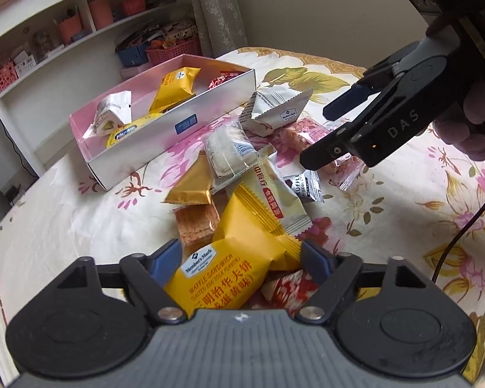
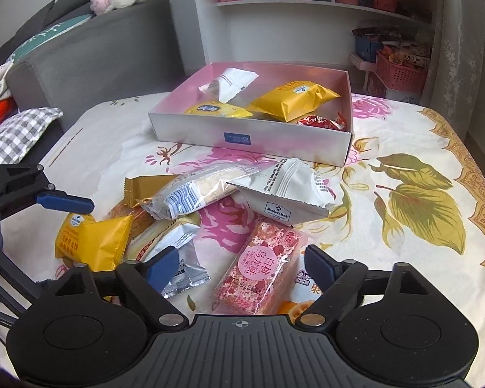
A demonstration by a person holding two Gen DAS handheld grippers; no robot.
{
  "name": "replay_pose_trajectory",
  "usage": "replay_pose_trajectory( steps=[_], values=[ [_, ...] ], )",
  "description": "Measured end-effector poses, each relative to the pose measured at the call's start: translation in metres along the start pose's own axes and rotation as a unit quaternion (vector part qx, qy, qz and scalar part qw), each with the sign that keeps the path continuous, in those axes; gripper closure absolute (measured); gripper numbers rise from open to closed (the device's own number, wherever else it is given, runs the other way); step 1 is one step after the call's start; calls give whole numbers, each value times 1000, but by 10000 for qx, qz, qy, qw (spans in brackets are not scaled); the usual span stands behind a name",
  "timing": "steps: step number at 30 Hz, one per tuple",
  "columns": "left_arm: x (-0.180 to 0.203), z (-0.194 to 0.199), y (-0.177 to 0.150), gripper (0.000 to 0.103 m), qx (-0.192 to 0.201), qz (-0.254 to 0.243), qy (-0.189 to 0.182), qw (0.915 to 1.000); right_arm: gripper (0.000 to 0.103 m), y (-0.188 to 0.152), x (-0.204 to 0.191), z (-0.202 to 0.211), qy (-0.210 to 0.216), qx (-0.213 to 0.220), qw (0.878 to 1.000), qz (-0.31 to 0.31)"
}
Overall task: Organize snacks
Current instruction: 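Grasp the yellow waffle sandwich pack with left tool while right tool grasps pink peach cake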
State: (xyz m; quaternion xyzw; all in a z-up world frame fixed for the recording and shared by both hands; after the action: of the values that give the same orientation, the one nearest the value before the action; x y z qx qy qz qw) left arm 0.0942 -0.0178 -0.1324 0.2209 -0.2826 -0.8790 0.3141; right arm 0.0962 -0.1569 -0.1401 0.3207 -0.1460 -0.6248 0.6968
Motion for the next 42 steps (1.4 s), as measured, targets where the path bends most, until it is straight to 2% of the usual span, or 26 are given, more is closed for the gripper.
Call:
replay_pose_trajectory(
  steps=[1, 4, 6, 10, 14, 17, 21, 25, 27, 32, 37, 42],
  values=[
    [-1, -1, 1, 36, -32, 44, 52, 10000, 39, 0, 2, -2, -2, -37, 10000, -49],
    [-5, 0, -1, 44, -147, 195, 230, 9994, 55, -5, 11, -8, -80, -178, 9995, -229],
    [-10, 2, -3, 46, -249, 412, 340, 9983, 60, -8, 16, -12, -131, -264, 9990, -350],
    [-20, 4, -9, 47, -427, 805, 570, 9942, 60, -11, 17, -16, -212, -320, 9987, -348],
    [-26, 6, -15, 44, -492, 790, 717, 9931, 60, -12, 12, -18, -302, -354, 9989, -114],
    [-29, 8, -18, 43, -495, 772, 683, 9934, 60, -12, 10, -19, -360, -394, 9986, 0],
    [-28, 6, -24, 31, -609, 631, 600, 9943, 58, -13, 10, -19, -373, -446, 9983, 35],
    [-30, 4, -31, 27, -791, 663, 517, 9933, 57, -13, 9, -18, -369, -467, 9982, 46],
    [-31, 3, -34, 37, -893, 743, 471, 9921, 57, -14, 9, -18, -373, -479, 9982, 39],
    [-34, 5, -35, 45, -969, 980, 419, 9896, 59, -14, 9, -17, -393, -517, 9979, 59],
    [-39, 8, -34, 51, -1021, 1239, 404, 9862, 71, -14, 7, -16, -364, -571, 9977, 58],
    [-46, 11, -33, 60, -1010, 1537, 449, 9819, 72, -14, 7, -15, -358, -632, 9974, -21]
  ],
)
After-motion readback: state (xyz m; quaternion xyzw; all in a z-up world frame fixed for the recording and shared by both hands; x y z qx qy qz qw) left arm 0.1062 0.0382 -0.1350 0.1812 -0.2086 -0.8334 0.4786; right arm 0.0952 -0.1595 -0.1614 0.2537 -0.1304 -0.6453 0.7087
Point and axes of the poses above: each gripper's, at about its wrist camera, not at the fingertips, and z roughly against the way its jaws point, x to its right, y to its top, the point moved 9 cm from there along -z, roughly the way its jaws point, and after that the axes turned 7 degrees about y, right-handed, at the moved point
